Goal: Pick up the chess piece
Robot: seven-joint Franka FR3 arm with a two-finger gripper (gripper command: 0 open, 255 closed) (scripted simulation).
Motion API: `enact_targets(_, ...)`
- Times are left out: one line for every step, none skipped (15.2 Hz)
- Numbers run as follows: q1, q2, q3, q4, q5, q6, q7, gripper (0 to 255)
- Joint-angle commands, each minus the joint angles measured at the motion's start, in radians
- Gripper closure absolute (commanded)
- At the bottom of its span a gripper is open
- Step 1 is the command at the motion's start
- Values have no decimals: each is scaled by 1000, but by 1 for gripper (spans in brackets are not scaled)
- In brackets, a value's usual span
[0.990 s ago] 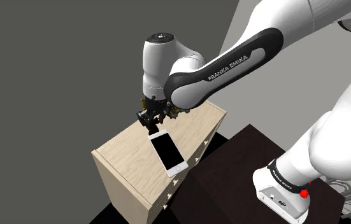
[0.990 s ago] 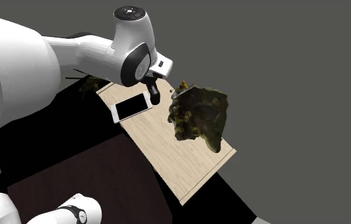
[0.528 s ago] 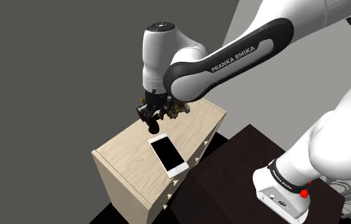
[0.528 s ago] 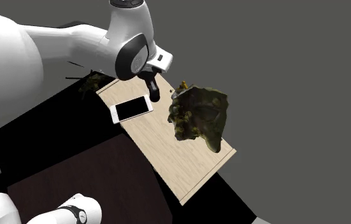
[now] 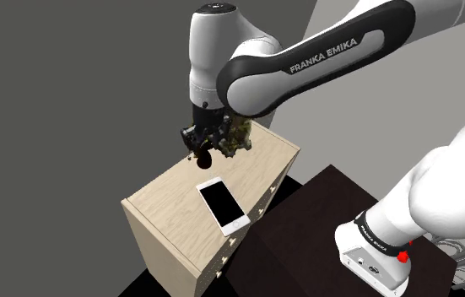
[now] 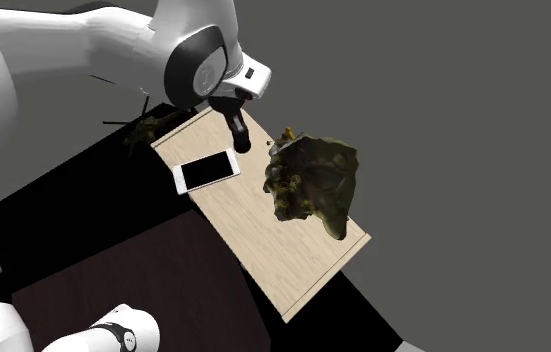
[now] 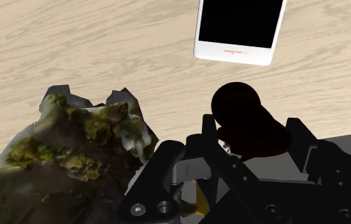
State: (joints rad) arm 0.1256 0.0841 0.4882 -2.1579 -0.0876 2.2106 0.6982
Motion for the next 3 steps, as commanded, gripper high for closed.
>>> enact_targets(-2,-22,2,10,14,-29,-10,255)
enact_targets(-2,-23,2,10,15,-31,-11,255)
enact_targets(-2,-23,2,10,15,-31,-11,255)
